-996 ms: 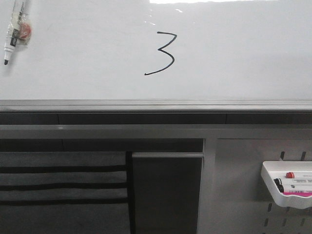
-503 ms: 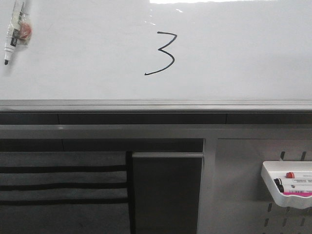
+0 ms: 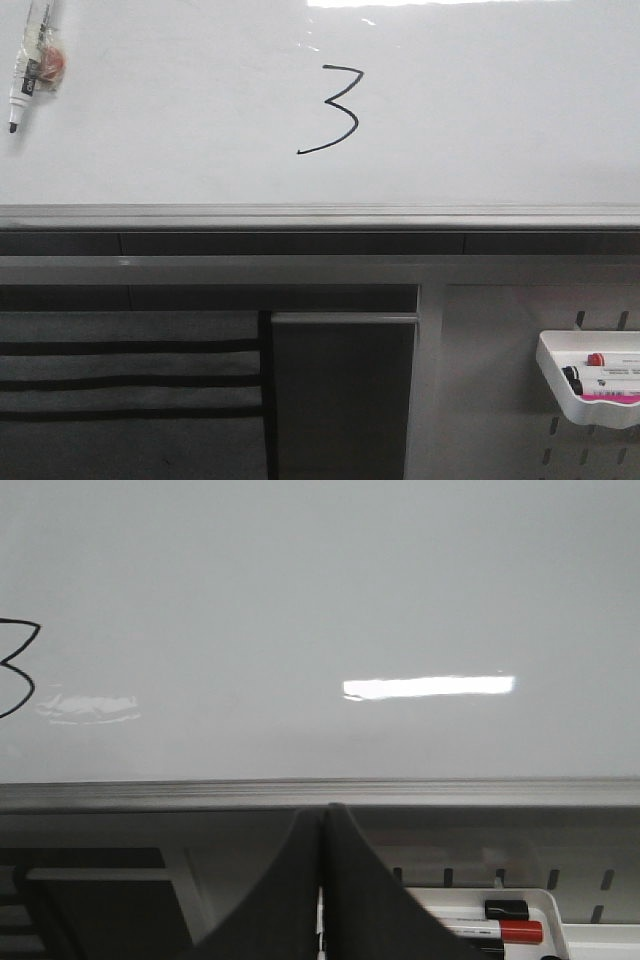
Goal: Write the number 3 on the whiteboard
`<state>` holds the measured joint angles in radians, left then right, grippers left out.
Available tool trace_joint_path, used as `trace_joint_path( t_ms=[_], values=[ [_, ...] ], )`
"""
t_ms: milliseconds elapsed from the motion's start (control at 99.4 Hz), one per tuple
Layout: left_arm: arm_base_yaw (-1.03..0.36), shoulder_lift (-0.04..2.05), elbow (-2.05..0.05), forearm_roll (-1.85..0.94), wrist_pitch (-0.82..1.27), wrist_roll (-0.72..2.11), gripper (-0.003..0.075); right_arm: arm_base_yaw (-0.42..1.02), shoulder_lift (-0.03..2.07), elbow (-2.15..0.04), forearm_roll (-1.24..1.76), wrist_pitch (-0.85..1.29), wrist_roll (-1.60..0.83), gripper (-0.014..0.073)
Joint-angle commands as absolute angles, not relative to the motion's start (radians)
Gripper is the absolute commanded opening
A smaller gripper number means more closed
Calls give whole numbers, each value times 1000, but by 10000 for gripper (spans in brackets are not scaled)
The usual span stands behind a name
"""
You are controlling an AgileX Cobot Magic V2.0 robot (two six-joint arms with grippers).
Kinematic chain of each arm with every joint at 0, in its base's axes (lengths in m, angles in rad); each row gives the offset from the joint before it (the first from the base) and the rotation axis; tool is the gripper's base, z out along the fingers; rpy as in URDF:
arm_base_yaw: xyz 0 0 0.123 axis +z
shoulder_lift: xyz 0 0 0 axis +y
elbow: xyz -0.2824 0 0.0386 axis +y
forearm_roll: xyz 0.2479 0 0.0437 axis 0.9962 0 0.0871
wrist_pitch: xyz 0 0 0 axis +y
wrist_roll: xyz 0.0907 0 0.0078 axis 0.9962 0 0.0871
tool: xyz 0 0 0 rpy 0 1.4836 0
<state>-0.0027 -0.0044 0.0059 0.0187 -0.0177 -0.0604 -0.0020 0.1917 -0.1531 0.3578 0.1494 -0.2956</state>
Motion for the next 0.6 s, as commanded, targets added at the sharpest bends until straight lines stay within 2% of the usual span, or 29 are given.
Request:
trace_joint_path(
  t_ms=[0,191,594],
  values=[
    [-8,-33,13,18,-94,-60,-20,-16,108,-98,373,33,-301,-68],
    [-8,-33,13,18,-94,-60,-20,-4,-25,38,382,-15,-301,-68],
    [-8,-33,13,18,-94,-60,-20,17,-25,36,364,-12,-309,-68]
  ],
)
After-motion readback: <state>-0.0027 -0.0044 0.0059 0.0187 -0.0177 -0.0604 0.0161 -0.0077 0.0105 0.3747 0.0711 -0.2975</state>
